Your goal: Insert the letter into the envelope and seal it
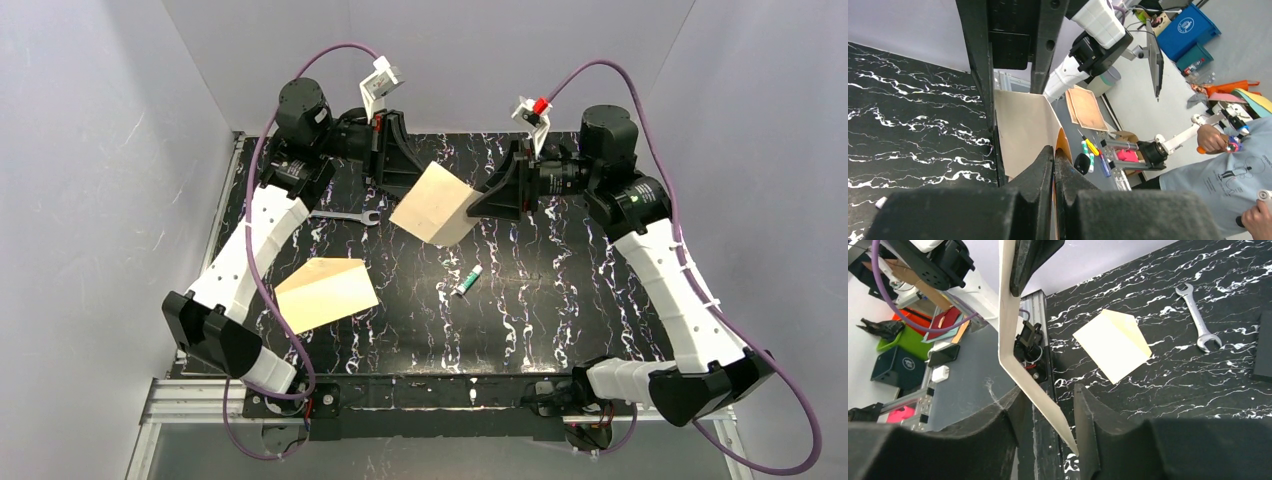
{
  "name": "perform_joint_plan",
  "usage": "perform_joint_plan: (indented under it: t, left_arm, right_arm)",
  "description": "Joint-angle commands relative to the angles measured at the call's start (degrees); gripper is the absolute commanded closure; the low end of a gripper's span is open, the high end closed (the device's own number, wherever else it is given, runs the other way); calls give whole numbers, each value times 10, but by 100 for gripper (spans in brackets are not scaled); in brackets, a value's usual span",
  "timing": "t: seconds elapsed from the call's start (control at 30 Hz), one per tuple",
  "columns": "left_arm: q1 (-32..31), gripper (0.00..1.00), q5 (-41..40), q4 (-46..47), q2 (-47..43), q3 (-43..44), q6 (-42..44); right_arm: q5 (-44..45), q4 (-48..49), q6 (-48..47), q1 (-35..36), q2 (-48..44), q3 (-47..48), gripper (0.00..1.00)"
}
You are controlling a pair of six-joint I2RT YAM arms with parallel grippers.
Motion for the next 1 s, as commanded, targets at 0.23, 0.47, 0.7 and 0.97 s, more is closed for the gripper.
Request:
perform_joint_plan:
  t: [0.23,0.47,0.7,0.97]
  left_arm:
    - [-3,100,35,5,-13,-1,-6]
    - [-3,100,25,5,-5,11,-8]
    - [-3,100,18,5,-11,12,-11]
    - [-3,100,16,5,-18,11,-11]
  right_arm:
    - [-72,173,130,4,-62,-29,62]
    - [-96,194,164,3,-66,-28,66]
    - [-96,193,165,4,-59,-28,66]
    - [-84,167,149,5,-49,-23,63]
